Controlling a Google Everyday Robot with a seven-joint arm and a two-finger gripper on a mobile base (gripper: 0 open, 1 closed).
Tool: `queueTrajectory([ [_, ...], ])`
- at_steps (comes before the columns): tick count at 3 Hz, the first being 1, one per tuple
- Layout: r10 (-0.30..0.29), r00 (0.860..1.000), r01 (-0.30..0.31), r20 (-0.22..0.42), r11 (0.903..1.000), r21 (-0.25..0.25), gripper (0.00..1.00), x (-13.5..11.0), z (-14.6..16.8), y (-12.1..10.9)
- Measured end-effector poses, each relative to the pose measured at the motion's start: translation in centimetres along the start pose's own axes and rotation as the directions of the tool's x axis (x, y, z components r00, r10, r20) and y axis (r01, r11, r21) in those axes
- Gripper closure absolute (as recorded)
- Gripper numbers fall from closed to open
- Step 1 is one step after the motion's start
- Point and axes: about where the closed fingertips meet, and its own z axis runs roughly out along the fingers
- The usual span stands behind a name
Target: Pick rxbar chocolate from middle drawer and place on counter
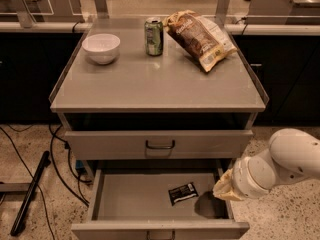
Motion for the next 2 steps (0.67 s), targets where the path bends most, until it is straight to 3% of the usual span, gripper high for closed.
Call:
queueTrajectory([
  [1, -0.015, 1.000, 0.015, 0.002, 0.9999, -0.009, 1.00, 1.0, 1.8, -0.4],
  [2, -0.079, 0.997, 0.079, 0.008, 0.9969, 0.008, 1.00, 2.0, 5.1, -1.0],
])
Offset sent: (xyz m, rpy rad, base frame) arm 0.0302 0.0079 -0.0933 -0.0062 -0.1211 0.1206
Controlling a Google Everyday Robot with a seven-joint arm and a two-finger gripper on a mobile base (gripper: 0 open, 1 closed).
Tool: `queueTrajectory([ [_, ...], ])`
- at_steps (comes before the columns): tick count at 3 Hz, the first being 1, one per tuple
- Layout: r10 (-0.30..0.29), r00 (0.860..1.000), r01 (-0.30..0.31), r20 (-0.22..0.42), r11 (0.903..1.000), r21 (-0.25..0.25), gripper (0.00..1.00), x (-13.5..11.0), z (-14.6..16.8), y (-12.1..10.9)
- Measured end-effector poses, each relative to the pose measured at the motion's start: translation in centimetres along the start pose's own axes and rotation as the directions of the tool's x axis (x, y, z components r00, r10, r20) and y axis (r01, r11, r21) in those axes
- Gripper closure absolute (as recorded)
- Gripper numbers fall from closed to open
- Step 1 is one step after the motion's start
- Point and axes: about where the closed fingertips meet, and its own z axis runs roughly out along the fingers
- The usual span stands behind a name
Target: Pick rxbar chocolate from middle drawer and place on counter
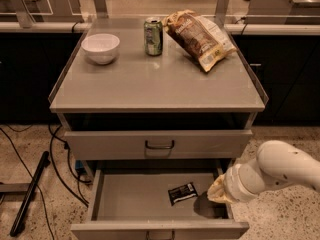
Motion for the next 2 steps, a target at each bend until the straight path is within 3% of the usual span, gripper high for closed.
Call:
queueTrajectory([
  [1, -0.074, 0.997, 0.073, 0.017, 0.9962, 0.047, 1.00, 0.7, 3.6, -1.0],
  [2, -0.119, 0.992, 0.110, 0.052, 0.9827, 0.149, 1.00, 2.3, 11.7, -4.1],
])
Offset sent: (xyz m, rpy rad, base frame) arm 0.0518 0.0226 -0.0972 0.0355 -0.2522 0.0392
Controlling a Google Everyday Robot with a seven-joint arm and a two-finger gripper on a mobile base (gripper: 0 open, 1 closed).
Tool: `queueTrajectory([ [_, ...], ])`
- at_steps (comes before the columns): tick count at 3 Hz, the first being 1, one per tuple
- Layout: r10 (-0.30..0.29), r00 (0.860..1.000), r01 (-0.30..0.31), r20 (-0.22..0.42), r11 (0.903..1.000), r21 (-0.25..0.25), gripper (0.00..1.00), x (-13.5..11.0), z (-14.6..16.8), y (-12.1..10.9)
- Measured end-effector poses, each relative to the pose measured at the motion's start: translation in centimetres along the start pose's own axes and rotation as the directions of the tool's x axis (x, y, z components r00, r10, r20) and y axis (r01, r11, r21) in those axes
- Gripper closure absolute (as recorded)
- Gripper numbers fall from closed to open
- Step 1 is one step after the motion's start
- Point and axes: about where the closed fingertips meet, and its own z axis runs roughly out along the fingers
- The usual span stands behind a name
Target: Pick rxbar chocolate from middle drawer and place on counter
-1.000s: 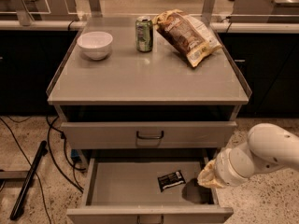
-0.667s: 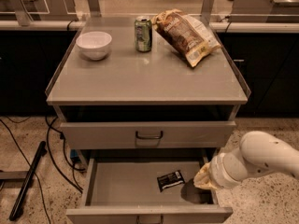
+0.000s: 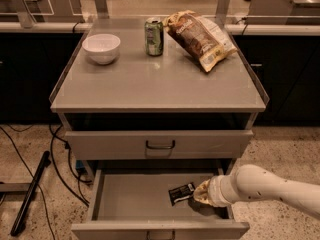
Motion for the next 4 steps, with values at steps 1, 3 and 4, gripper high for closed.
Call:
queueTrajectory([
  [1, -0.002, 1.000, 0.002, 0.008, 1.0000, -0.006, 1.00, 0.6, 1.0, 0.2],
  [3, 0.004, 0.996, -0.002, 0.087, 0.9995, -0.031, 0.83, -0.1, 4.6, -0.9],
  [4, 0.010, 0.994, -0.005, 0.110, 0.9990, -0.044, 0.60, -0.5, 6.1, -1.4],
])
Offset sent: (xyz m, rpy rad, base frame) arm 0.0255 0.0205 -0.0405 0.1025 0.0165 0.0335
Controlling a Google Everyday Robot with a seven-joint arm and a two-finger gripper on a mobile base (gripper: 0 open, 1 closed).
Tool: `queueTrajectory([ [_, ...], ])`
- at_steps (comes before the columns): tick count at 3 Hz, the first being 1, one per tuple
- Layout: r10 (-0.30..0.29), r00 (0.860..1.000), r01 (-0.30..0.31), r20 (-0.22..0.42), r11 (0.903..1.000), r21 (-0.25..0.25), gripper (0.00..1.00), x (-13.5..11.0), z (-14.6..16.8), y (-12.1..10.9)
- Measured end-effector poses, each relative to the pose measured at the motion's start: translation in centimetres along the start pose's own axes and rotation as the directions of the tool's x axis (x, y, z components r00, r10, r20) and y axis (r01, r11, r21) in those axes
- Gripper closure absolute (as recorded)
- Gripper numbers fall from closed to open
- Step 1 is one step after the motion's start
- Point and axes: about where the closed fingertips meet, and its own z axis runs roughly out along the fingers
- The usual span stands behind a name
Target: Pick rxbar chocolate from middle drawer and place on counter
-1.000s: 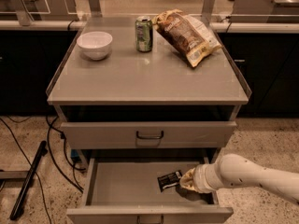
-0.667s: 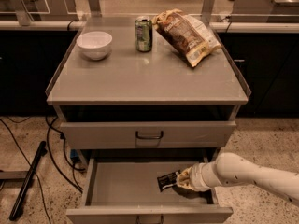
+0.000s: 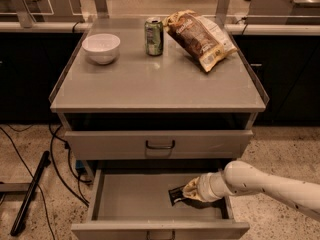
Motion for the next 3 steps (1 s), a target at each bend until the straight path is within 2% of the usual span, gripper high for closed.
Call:
queueTrajectory([
  [1, 0.003, 1.000, -0.003, 0.015, 1.0000, -0.005, 0.37, -0.10, 0.87, -0.40],
  [2, 0.004, 1.000, -0.004, 0.022, 1.0000, -0.003, 0.07, -0.03, 1.35, -0.65],
  [3, 0.004, 1.000, -0.004, 0.022, 1.0000, -0.003, 0.00, -0.02, 1.36, -0.65],
])
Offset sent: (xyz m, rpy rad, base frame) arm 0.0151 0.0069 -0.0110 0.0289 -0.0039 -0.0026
